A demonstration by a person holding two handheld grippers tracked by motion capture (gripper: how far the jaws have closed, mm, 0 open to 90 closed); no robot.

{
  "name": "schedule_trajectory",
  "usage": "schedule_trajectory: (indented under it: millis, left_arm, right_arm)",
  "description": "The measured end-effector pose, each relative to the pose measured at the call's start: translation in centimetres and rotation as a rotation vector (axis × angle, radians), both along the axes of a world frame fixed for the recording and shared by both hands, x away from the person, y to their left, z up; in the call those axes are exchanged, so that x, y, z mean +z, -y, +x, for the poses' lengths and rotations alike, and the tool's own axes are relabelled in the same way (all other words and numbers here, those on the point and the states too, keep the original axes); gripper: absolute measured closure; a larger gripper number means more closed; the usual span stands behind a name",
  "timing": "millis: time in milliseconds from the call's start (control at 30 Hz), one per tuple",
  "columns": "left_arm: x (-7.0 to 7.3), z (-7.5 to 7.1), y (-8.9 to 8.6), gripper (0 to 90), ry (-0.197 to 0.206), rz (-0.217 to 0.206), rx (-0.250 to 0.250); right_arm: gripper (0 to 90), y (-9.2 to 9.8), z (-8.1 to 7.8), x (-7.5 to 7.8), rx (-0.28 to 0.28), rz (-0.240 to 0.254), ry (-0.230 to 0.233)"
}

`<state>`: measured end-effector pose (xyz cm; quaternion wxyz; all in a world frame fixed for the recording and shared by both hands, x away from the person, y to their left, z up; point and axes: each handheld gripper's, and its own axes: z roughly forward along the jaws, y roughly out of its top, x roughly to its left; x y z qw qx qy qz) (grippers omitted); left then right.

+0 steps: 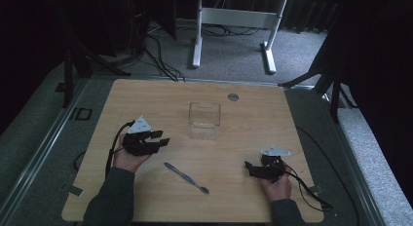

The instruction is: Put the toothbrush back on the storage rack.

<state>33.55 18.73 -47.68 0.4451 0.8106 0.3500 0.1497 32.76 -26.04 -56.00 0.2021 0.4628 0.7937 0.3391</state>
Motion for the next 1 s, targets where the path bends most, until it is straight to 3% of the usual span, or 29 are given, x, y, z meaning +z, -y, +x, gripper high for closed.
schedule_trajectory:
  millis: [600, 1000]
  left_arm:
    - [0.4, 0.5, 1.3, 55.9, 0.004, 0.010, -0.132]
    - [1.6, 1.5, 1.4, 54.6, 0.025, 0.000, -0.133]
  right_arm:
    - [17.6, 0.0, 0.0, 0.0, 0.001, 0.001, -0.001]
    - [17.6, 0.0, 0.0, 0.0, 0.001, 0.001, 0.000]
